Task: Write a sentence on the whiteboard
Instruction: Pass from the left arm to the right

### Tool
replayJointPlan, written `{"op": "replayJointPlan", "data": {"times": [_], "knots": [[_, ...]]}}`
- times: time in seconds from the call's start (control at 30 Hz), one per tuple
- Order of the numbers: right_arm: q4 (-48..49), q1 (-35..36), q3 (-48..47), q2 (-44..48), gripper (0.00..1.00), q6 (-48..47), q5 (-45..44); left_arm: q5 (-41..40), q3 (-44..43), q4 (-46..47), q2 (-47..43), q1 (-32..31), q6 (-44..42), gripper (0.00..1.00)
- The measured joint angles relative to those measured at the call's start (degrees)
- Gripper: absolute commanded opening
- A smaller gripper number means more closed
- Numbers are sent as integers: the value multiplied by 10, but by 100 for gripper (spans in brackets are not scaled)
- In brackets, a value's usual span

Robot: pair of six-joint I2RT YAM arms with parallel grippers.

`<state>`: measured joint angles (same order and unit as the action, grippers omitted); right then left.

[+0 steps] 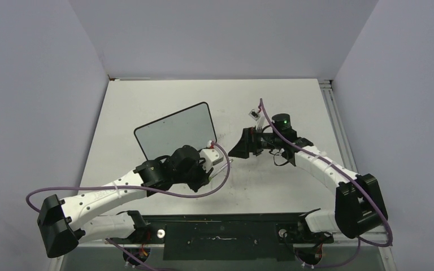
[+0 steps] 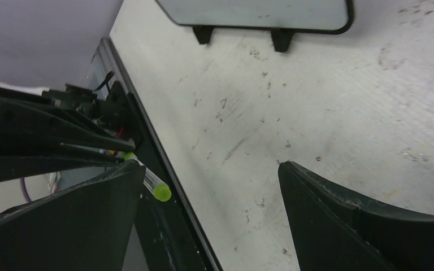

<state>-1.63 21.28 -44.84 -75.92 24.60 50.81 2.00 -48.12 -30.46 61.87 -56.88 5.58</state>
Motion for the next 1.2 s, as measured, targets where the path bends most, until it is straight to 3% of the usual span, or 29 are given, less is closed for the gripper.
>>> {"op": "replayJointPlan", "data": {"times": [0.17,0.3,0.6,0.87,1.2], "knots": [[-47,67,-42,-40,82,-27,53,24,0,11,0,-1,-21,0],[-62,110,-50,-68,68,-36,92,28,0,11,0,-6,-30,0],[-91,126,-53,-81,37,-44,116,27,0,11,-2,-15,-33,0],[-80,126,-53,-79,29,-30,132,23,0,11,-4,-16,-34,0],[-49,129,-52,-78,7,-2,159,15,6,11,-10,-16,-35,0]]}}
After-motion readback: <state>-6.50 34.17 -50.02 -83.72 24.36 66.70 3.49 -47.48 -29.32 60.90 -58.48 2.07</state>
